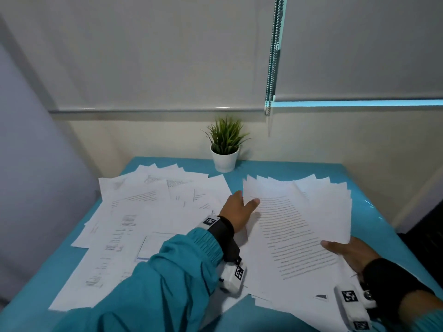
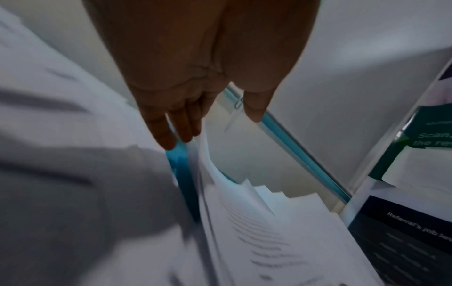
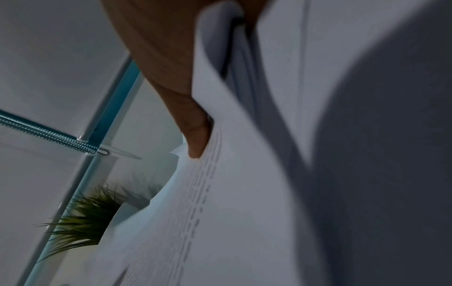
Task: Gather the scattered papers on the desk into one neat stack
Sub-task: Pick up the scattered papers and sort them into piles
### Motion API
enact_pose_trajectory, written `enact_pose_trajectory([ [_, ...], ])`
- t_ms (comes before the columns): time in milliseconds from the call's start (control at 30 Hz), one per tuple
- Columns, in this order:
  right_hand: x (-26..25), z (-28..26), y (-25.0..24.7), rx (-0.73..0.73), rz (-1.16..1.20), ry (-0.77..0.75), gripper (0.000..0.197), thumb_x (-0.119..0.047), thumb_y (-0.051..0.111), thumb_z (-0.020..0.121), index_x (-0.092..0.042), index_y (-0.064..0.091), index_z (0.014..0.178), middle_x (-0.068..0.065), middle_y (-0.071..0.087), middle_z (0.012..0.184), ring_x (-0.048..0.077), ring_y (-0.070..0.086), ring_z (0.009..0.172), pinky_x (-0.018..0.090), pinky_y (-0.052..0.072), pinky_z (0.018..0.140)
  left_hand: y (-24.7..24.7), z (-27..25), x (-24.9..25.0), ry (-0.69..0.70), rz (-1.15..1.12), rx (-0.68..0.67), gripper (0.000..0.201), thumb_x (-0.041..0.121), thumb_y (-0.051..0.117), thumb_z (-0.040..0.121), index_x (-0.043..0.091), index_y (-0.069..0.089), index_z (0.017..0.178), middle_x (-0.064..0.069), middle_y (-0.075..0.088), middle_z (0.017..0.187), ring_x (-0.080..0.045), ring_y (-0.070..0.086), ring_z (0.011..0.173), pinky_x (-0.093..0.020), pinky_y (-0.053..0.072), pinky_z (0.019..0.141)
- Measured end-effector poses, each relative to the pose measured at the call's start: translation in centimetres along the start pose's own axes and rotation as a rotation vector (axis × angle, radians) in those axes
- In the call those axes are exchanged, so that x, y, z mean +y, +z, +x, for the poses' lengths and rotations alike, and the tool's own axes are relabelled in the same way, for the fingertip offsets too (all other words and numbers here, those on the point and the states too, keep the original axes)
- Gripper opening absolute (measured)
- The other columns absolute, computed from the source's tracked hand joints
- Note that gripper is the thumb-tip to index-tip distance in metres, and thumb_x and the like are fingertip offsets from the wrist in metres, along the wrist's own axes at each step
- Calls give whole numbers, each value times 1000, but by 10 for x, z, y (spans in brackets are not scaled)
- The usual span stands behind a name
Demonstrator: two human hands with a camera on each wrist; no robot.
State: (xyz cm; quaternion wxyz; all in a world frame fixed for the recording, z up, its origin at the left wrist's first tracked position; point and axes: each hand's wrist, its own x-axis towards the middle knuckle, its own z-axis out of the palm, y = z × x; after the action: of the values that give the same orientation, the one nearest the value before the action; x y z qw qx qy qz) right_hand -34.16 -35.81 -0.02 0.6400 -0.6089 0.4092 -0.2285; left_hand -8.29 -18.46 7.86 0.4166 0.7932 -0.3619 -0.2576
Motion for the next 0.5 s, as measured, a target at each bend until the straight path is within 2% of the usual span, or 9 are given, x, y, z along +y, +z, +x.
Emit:
enact_pose_trajectory([
  [33, 2, 1, 0, 2, -8, -11, 108, -54, 92, 22, -5, 66, 115, 10, 72, 106, 29, 67, 100, 49, 46, 99, -16, -2, -7, -33, 69, 49, 45, 49, 60, 89, 12, 57, 115, -9, 61, 117, -23, 59, 108, -34, 46, 89],
  [100, 0, -1, 1, 11, -30, -20, 101, -52, 91, 28, -5, 66, 114, 7, 73, 102, 27, 67, 96, 44, 47, 98, -53, -8, -23, -185, 334, 84, 71, 51, 63, 87, 6, 42, 139, -17, 44, 141, -32, 47, 129, -40, 40, 106],
  [200, -8, -7, 3, 15, -99, -38, 84, -47, 87, 33, -12, 67, 106, -10, 73, 84, 18, 65, 88, 33, 47, 86, -119, -30, -54, -418, 698, 88, 88, 63, 63, 80, 7, 36, 142, -18, 35, 145, -38, 40, 132, -44, 37, 109],
  [233, -8, -7, 1, 9, -118, -46, 76, -46, 84, 41, -13, 66, 107, -11, 73, 84, 17, 65, 89, 31, 46, 84, -136, -39, -63, -487, 760, 80, 92, 67, 64, 77, 8, 36, 142, -18, 33, 146, -38, 38, 133, -45, 36, 109],
  [267, -12, -10, 1, 10, -131, -50, 64, -40, 83, 55, -12, 66, 110, -7, 73, 89, 19, 64, 91, 32, 45, 86, -150, -48, -72, -539, 803, 80, 97, 71, 63, 73, 8, 36, 142, -18, 32, 146, -39, 36, 133, -45, 34, 110],
  [333, -14, -8, -2, 36, -159, -26, 39, -19, 76, 78, -10, 65, 114, 6, 71, 102, 24, 63, 97, 36, 43, 95, -173, -65, -94, -621, 828, 71, 107, 83, 60, 63, 11, 41, 141, -17, 34, 146, -37, 37, 132, -44, 34, 110],
  [400, -10, -5, -5, 63, -204, 9, 32, -23, 77, 76, -13, 70, 105, 7, 72, 104, 27, 66, 99, 45, 45, 100, -184, -82, -111, -675, 793, 68, 118, 90, 59, 52, 13, 45, 140, -17, 36, 145, -35, 39, 132, -43, 34, 110],
  [433, -7, -4, -8, 65, -243, 32, 37, -33, 81, 69, -16, 72, 101, 4, 74, 103, 27, 67, 98, 48, 48, 97, -187, -86, -119, -685, 795, 77, 122, 92, 59, 49, 12, 44, 140, -17, 37, 145, -34, 39, 132, -42, 34, 110],
  [500, 21, 18, -30, 25, -317, 39, 64, -57, 84, 53, -28, 69, 108, -5, 74, 103, 23, 70, 97, 49, 55, 80, -189, -92, -126, -689, 838, 103, 127, 92, 59, 49, 8, 39, 142, -17, 39, 144, -33, 38, 132, -41, 32, 111],
])
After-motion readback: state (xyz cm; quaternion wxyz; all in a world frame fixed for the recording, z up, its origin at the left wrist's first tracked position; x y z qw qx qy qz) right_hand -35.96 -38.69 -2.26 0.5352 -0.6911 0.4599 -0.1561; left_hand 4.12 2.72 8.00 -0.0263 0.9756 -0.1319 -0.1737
